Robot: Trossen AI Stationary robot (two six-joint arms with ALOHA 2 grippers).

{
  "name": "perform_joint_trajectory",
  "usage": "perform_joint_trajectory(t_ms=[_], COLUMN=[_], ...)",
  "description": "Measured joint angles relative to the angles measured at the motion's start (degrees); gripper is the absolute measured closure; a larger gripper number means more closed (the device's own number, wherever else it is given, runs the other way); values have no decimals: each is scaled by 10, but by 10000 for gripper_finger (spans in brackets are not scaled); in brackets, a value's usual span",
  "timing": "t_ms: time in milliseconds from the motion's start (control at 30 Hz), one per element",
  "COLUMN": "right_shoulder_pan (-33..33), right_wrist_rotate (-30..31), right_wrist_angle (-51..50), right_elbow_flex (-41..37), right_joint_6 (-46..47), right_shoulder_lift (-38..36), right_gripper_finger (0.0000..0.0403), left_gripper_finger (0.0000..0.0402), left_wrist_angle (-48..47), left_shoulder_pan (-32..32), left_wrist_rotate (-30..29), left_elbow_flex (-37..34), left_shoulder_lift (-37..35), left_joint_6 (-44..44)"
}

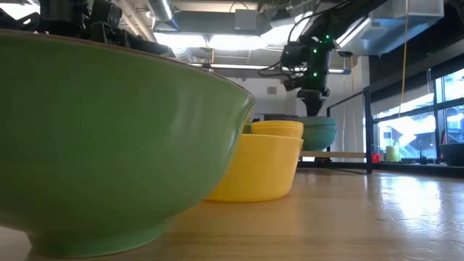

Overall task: Pick & Place Mini bowls
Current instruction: Stack the blue bowl on top of the blue bowl on the shelf, then stack the white bowl on top of the white bowl on the shelf

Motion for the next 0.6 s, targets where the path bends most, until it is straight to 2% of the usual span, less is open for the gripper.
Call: perform_joint_trajectory(t_ms=[333, 400, 533, 600], right_shoulder_pan=[6, 11, 25, 35], right_wrist_rotate=[-5, -82, -345, -432], right_wrist_angle=[-2, 10, 105, 164], right_elbow_flex=[4, 5, -12, -41], right_joint_6=[0, 0, 5, 19], right_shoulder_lift=[-30, -58, -164, -233], right_gripper_finger=[399, 399, 399, 399], left_gripper_finger=[396, 396, 396, 396], left_wrist_angle=[0, 0, 0, 0], left_shoulder_pan=[0, 0, 0, 0], left_wrist_rotate=[0, 0, 0, 0], left_elbow_flex=[0, 0, 0, 0], left_shoulder_lift=[0, 0, 0, 0], left_joint_6=[0, 0, 0, 0])
